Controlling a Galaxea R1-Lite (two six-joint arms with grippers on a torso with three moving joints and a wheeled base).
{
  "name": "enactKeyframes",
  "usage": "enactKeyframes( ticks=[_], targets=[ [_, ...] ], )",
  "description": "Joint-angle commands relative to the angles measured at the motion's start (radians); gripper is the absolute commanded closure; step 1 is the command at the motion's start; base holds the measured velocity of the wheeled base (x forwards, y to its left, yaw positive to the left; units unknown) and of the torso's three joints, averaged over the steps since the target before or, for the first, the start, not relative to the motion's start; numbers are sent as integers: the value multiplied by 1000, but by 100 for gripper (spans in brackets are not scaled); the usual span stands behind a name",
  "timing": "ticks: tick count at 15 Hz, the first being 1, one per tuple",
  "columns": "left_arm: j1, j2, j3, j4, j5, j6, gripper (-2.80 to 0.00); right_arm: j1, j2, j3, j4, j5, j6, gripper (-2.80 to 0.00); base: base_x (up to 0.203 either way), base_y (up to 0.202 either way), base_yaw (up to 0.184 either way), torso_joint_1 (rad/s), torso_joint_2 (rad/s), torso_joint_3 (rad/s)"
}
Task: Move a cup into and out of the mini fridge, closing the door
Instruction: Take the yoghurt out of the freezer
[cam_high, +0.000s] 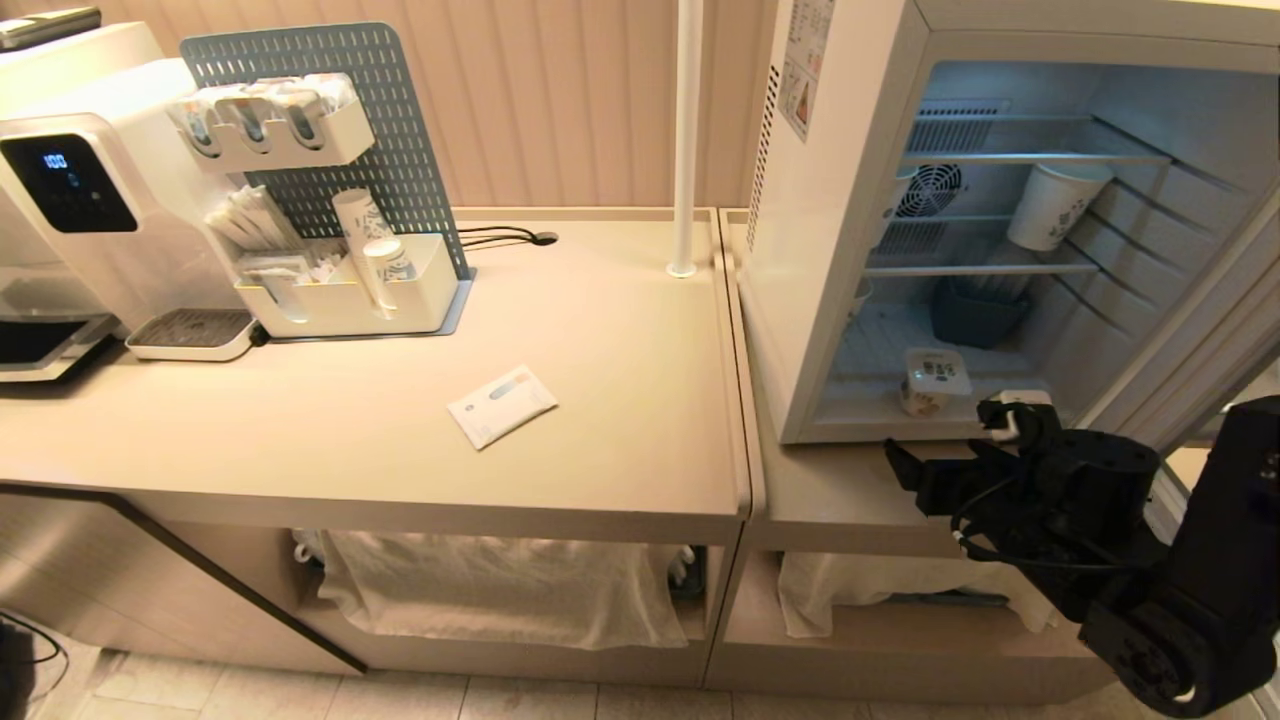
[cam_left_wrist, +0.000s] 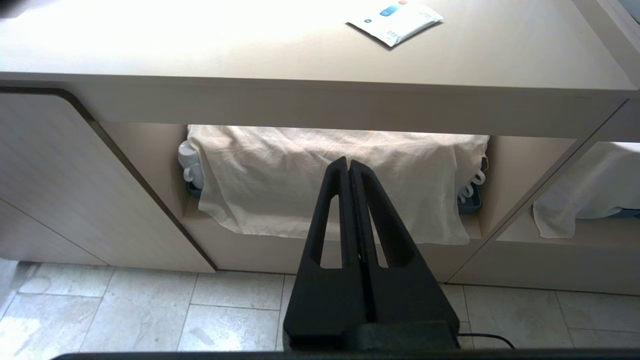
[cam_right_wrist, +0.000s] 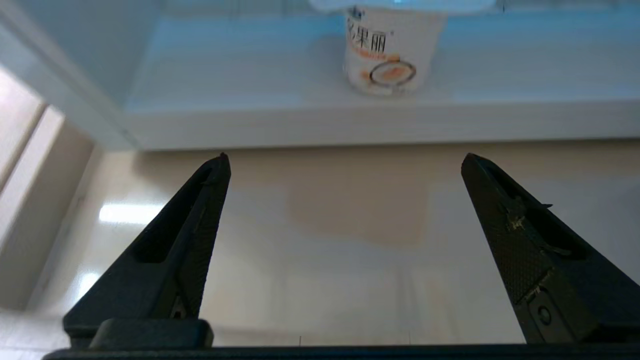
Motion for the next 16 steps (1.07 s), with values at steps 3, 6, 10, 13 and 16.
enactKeyframes(
  ticks=[3, 6, 10, 13, 16],
  targets=[
    [0, 2, 0, 0, 1, -2, 0, -41, 64, -114, -9, -28, -25, -280, 0, 0, 0, 0, 0, 0],
    [0, 2, 0, 0, 1, -2, 0, -82, 85, -197, -8, -33, -51, -280, 0, 0, 0, 0, 0, 0],
    [0, 2, 0, 0, 1, -2, 0, -100, 97, -304, 78, -33, -63, -280, 0, 0, 0, 0, 0, 0],
    [0, 2, 0, 0, 1, -2, 0, -98, 106, -336, 115, -31, -63, -280, 0, 0, 0, 0, 0, 0],
    [0, 2, 0, 0, 1, -2, 0, -95, 117, -384, 153, -27, -65, -280, 0, 0, 0, 0, 0, 0]
  ],
)
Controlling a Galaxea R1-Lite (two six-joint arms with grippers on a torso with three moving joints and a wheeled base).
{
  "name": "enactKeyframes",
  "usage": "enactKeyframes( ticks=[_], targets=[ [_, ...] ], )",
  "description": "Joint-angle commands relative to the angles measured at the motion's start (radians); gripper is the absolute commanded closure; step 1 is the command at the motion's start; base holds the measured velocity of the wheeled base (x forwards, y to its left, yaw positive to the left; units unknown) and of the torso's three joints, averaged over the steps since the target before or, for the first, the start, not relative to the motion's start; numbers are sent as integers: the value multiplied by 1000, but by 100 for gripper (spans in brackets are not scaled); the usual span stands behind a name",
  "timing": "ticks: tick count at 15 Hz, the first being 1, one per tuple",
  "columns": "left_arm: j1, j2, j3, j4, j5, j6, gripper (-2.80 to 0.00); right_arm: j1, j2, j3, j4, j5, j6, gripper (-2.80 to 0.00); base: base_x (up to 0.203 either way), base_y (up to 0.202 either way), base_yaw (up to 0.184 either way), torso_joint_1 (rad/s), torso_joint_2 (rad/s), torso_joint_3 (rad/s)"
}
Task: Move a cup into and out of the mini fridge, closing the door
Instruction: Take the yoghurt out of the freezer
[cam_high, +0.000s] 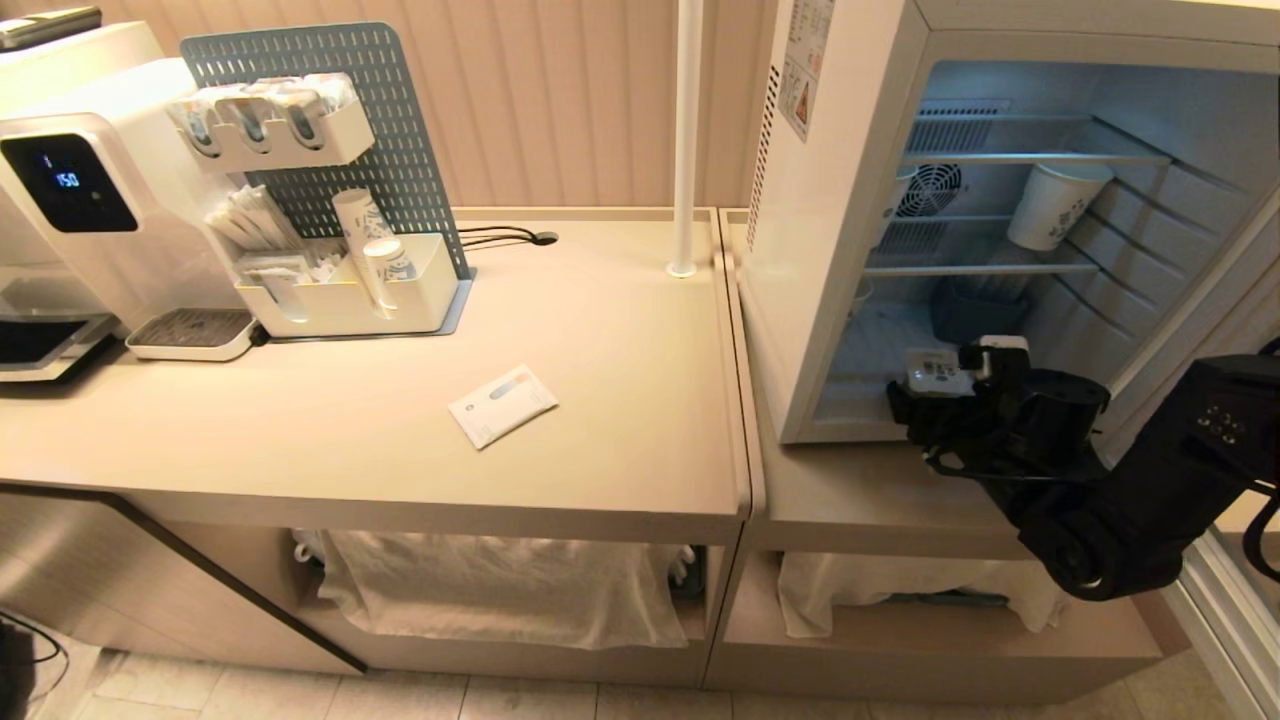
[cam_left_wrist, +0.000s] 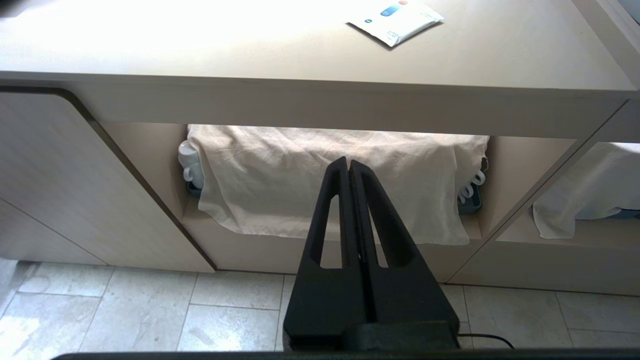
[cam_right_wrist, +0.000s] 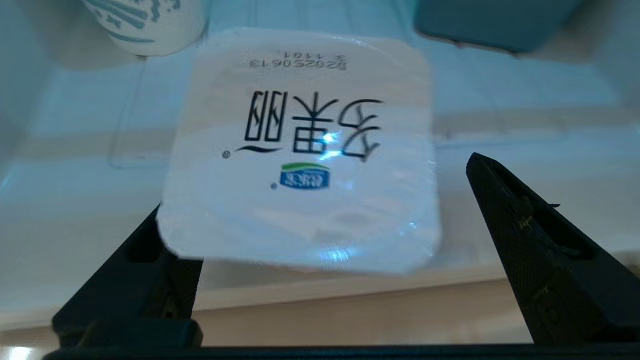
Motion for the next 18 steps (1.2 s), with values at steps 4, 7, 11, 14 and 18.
enactKeyframes(
  ticks=[4, 7, 11, 14, 18],
  targets=[
    [0, 2, 0, 0, 0, 0, 0, 21, 16, -50, 27, 2, -3, -280, 0, 0, 0, 0, 0, 0],
    [0, 2, 0, 0, 0, 0, 0, 21, 16, -48, 26, 3, -3, 0, 0, 0, 0, 0, 0, 0],
    [0, 2, 0, 0, 0, 0, 0, 21, -9, -24, 20, 1, -3, 0, 0, 0, 0, 0, 0, 0],
    [0, 2, 0, 0, 0, 0, 0, 22, -38, 4, 19, -1, -3, 0, 0, 0, 0, 0, 0, 0],
    [0, 2, 0, 0, 0, 0, 0, 24, -85, 38, 20, -4, -4, 0, 0, 0, 0, 0, 0, 0]
  ],
)
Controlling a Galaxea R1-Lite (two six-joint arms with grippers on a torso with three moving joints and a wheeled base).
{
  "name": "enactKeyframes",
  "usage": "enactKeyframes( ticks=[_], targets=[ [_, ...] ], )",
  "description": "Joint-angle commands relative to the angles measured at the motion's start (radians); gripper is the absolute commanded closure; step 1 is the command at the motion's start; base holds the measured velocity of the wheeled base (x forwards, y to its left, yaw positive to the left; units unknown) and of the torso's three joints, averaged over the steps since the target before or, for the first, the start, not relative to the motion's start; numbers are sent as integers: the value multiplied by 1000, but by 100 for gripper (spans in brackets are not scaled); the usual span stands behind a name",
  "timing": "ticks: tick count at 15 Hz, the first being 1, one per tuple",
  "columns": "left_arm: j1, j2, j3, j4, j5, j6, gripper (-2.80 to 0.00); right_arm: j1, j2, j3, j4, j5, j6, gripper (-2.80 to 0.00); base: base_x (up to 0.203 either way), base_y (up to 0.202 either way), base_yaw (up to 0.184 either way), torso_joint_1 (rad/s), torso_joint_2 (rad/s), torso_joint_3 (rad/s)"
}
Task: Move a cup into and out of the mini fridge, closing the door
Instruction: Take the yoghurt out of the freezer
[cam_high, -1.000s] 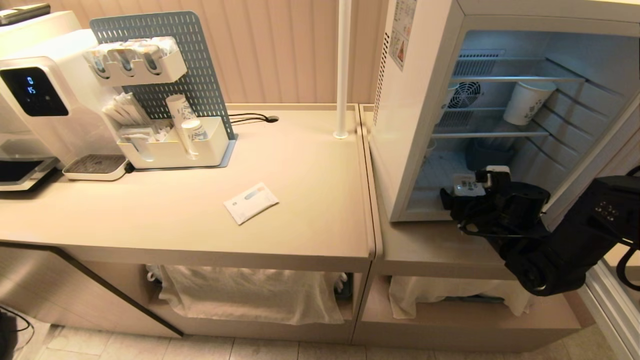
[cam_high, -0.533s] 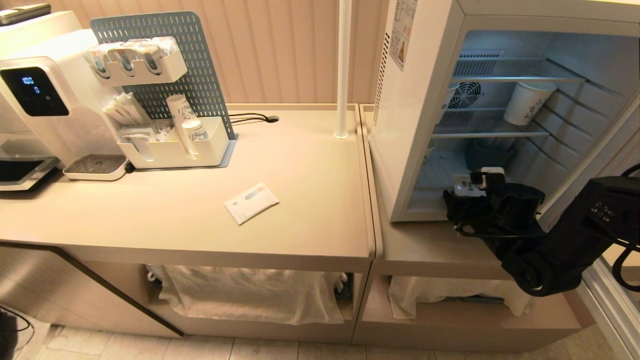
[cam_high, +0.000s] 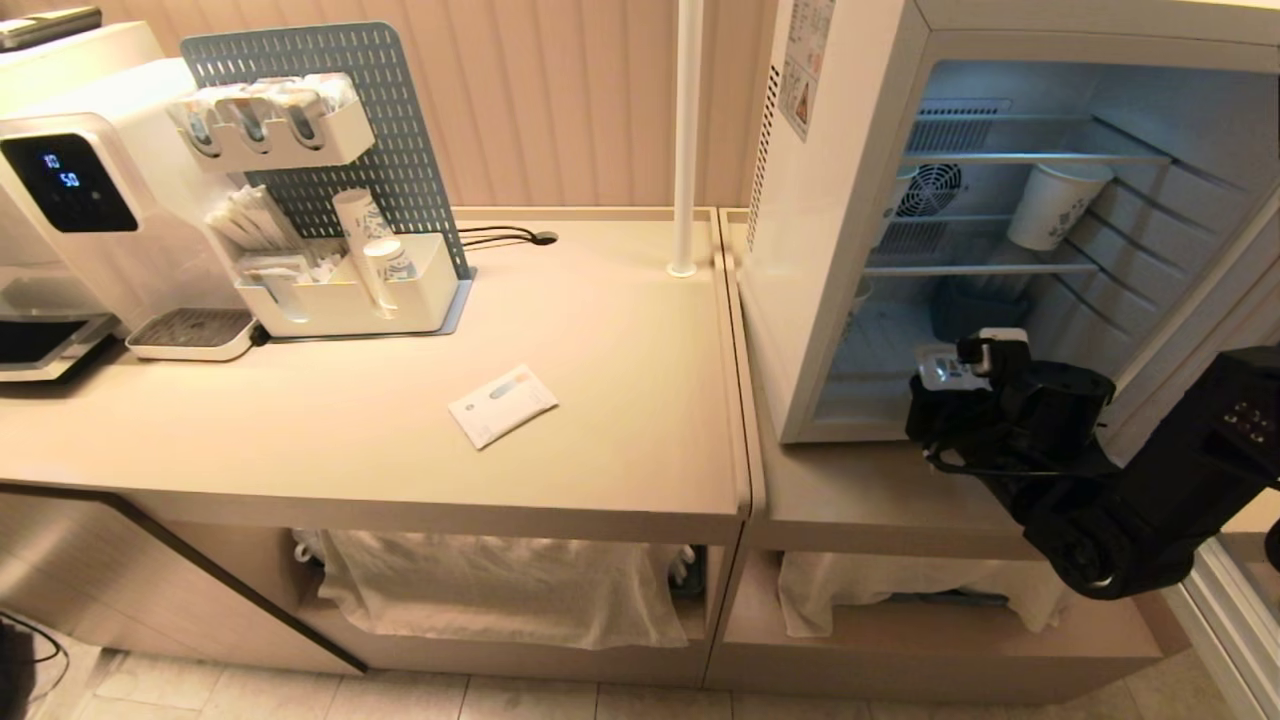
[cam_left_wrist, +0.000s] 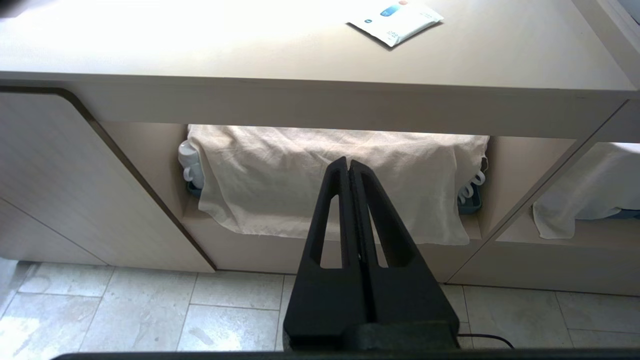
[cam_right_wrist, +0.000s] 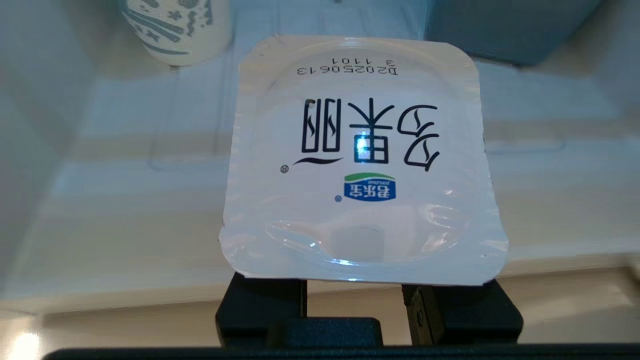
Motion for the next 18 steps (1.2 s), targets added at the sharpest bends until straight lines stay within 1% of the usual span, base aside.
enactKeyframes(
  ticks=[1, 3, 7, 10, 12, 14, 15, 17, 18],
  targets=[
    [-1, 2, 0, 0, 1, 0, 0, 5, -48, 31, -8, -2, -1, 0, 0, 0, 0, 0, 0, 0],
    [-1, 2, 0, 0, 1, 0, 0, 18, -96, 88, -21, -3, 0, 0, 0, 0, 0, 0, 0, 0],
    [-1, 2, 0, 0, 1, 0, 0, 42, -224, 263, -94, -10, 2, 0, 0, 0, 0, 0, 0, 0],
    [-1, 2, 0, 0, 1, 0, 0, 48, -368, 357, -107, -48, 0, 0, 0, 0, 0, 0, 0, 0],
    [-1, 2, 0, 0, 1, 1, 0, 49, -515, 417, -92, -70, -4, 0, 0, 0, 0, 0, 0, 0],
    [-1, 2, 0, 0, 1, 1, 0, 50, -694, 462, -30, -91, -21, 0, 0, 0, 0, 0, 0, 0],
    [-1, 2, 0, 0, 1, 1, 0, 53, -803, 470, 40, -114, -32, 0, 0, 0, 0, 0, 0, 0],
    [-1, 2, 0, 0, 1, 1, 0, 76, -1010, 462, 220, -162, -47, 0, 0, 0, 0, 0, 0, 0],
    [-1, 2, 0, 0, 1, 1, 0, 94, -1120, 447, 340, -187, -51, 0, 0, 0, 0, 0, 0, 0]
  ],
)
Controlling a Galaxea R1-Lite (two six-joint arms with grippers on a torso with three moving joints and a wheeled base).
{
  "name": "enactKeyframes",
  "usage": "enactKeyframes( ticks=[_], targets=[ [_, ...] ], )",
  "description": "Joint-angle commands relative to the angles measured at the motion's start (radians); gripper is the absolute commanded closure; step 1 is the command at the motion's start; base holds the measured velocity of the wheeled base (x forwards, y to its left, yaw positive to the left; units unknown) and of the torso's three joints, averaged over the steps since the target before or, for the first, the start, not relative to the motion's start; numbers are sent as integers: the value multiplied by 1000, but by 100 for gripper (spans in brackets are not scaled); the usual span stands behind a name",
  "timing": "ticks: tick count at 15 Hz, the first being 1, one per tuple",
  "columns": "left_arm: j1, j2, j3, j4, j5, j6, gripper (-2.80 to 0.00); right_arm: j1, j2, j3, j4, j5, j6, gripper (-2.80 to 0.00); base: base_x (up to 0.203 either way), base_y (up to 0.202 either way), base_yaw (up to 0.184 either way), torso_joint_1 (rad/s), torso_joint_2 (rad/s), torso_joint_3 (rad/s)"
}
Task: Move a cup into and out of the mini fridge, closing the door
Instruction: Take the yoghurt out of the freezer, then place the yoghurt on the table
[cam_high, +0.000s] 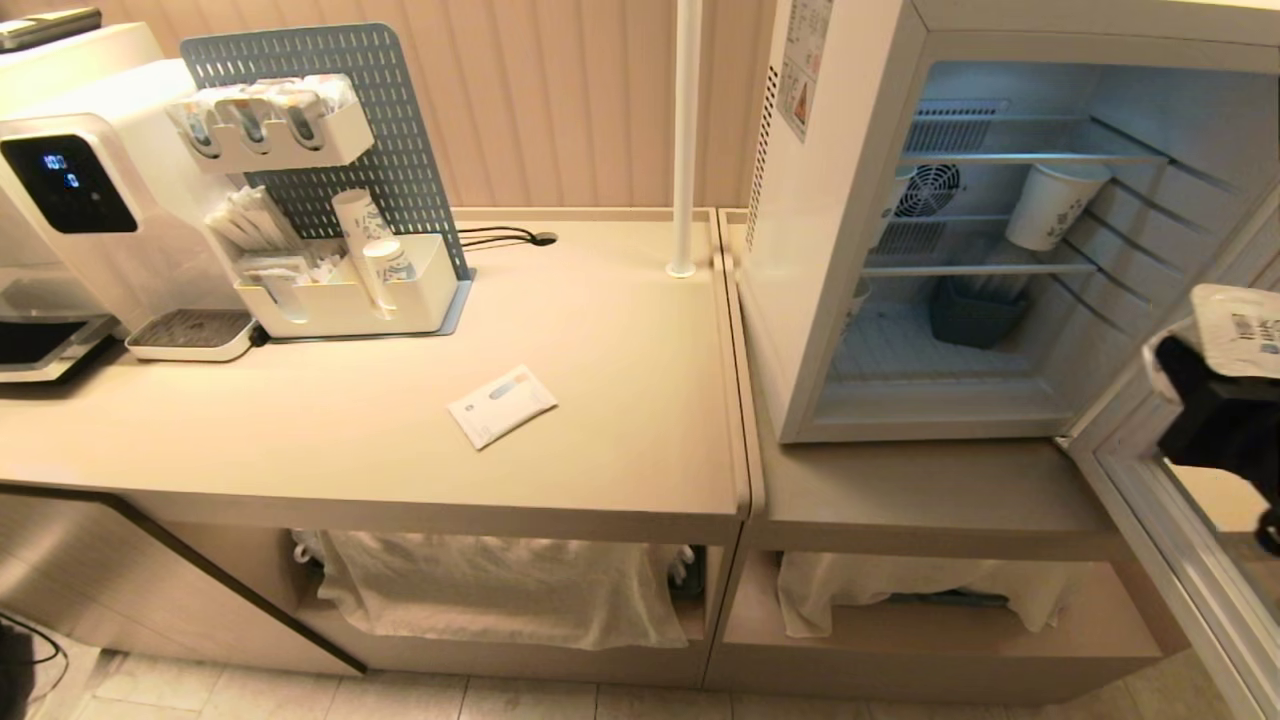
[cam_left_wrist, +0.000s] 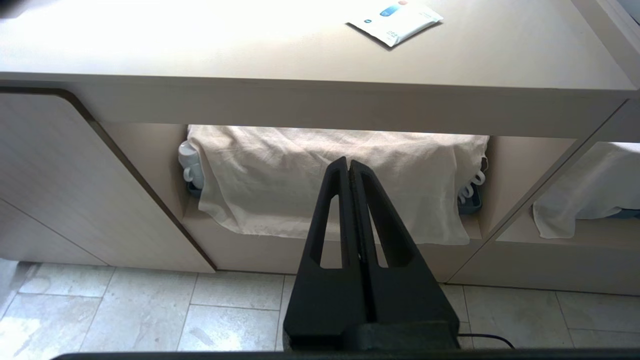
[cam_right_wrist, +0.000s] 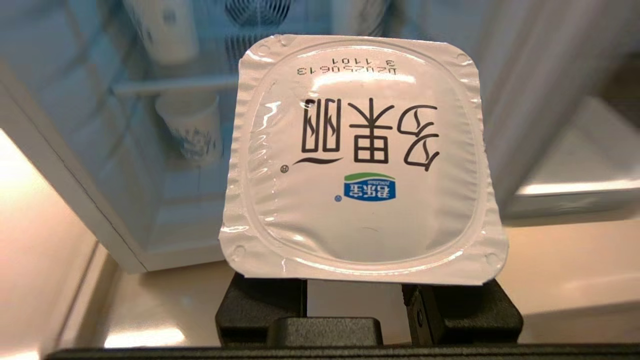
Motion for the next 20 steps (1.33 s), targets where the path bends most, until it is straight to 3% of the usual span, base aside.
enactKeyframes(
  ticks=[1, 6, 9, 12, 16, 18, 20],
  targets=[
    [0, 2, 0, 0, 0, 0, 0, 34, -324, -29, 240, -32, -6, 0, 0, 0, 0, 0, 0, 0],
    [0, 2, 0, 0, 0, 0, 0, 78, -744, -103, 722, -80, -21, 0, 0, 0, 0, 0, 0, 0],
    [0, 2, 0, 0, 0, 0, 0, -13, -891, -172, 939, -80, -26, 0, 0, 0, 0, 0, 0, 0],
    [0, 2, 0, 0, 0, 0, 0, -44, -955, -177, 1025, -49, -16, 0, 0, 0, 0, 0, 0, 0],
    [0, 2, 0, 0, 0, 0, 0, -57, -979, -163, 1038, -27, 25, 0, 0, 0, 0, 0, 0, 0],
    [0, 2, 0, 0, 0, 0, 0, -131, -963, -166, 1037, -15, 32, 0, 0, 0, 0, 0, 0, 0],
    [0, 2, 0, 0, 0, 0, 0, -154, -978, -155, 1045, 72, 74, 0, 0, 0, 0, 0, 0, 0]
  ],
)
